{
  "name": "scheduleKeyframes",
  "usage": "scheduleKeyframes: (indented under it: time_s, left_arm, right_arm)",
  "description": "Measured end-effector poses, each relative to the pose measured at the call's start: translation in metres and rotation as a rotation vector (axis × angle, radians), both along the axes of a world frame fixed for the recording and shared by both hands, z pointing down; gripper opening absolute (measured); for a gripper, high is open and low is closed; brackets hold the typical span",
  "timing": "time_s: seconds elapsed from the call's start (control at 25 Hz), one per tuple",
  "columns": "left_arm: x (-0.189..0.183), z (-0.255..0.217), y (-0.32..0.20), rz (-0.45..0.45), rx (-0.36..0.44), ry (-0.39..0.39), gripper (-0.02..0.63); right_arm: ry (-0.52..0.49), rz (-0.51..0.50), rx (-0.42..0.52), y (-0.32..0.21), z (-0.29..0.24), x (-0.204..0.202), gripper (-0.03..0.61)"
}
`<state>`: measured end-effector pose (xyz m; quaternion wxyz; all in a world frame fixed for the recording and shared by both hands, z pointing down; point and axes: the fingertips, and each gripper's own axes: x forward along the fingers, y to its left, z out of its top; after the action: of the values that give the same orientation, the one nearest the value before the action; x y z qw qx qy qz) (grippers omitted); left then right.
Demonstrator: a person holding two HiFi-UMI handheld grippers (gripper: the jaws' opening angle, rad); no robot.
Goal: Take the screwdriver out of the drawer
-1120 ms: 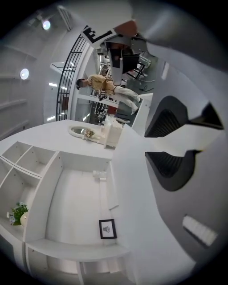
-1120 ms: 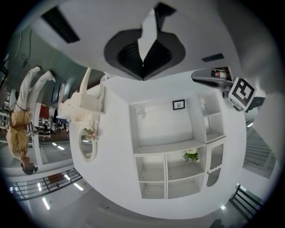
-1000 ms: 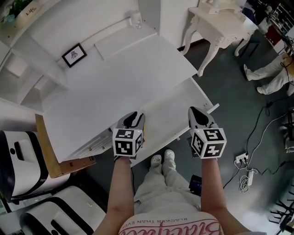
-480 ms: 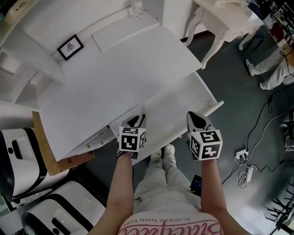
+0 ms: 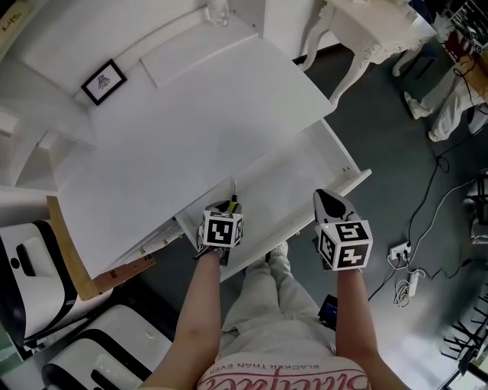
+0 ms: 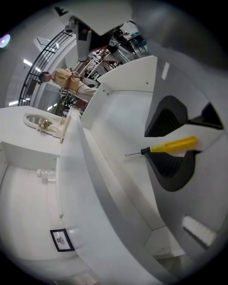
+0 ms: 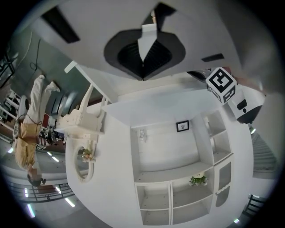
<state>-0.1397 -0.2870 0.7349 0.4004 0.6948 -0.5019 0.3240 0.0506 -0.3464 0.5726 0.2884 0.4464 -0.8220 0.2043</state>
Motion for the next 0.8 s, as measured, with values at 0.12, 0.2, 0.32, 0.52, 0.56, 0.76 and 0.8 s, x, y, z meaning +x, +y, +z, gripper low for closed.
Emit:
scheduleKeyframes:
  time_s: [0.12,0.2,0.32,0.52,0.56,0.76,0.8]
  left_arm:
    - [0.003,0.021,0.002,-0.007,-0.049,-0.006,0.11]
    - [0.003,0.031,0.003,-0.006,-0.073,-0.024,0.11]
    - [0.0,0.043,0.003,-0.013,-0.097,-0.054,0.11]
    - [-0.001,0.052,0.002,-0.042,-0.127,-0.083,0.106]
    - [-0.002,0.052,0.002,-0.047,-0.126,-0.092,0.101]
    - [-0.005,0.053,0.001,-0.085,-0.132,-0.089,0.086]
    - [-0.006,0.052,-0.001,-0.094,-0.133,-0.074,0.084]
  right_arm:
    - [0.011,0.012,-0.002,-0.004,0.002,0.006,0.007]
    - [0.019,0.018,-0.005,-0.005,0.003,0.01,0.008]
    - [0.028,0.025,-0.007,-0.008,0.004,0.016,0.007]
    - [0.035,0.036,-0.009,-0.011,0.005,0.023,0.008]
    - [0.036,0.037,-0.008,-0.011,0.006,0.024,0.006]
    - [0.033,0.033,-0.002,-0.012,0.003,0.025,0.008]
    - [0.032,0.03,0.002,-0.013,0.001,0.025,0.008]
